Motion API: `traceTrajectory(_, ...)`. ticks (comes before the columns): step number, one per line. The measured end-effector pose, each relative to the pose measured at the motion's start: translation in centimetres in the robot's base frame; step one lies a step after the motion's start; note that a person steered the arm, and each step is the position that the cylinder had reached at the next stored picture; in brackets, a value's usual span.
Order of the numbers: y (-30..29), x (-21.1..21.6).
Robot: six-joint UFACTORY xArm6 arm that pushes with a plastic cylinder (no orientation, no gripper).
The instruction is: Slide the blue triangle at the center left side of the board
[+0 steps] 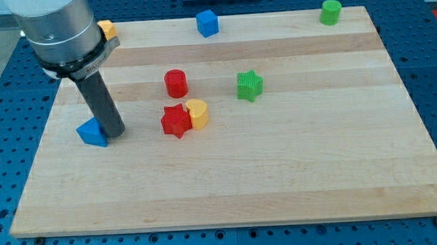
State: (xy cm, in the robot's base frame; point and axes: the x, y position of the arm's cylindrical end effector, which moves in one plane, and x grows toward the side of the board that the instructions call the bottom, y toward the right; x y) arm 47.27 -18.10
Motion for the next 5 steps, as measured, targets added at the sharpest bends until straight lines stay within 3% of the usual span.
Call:
traceTrajectory(2, 0.5, 3.0)
traceTrajectory(3, -3.7, 1.7)
traceTrajectory(5, -6.2, -0.6)
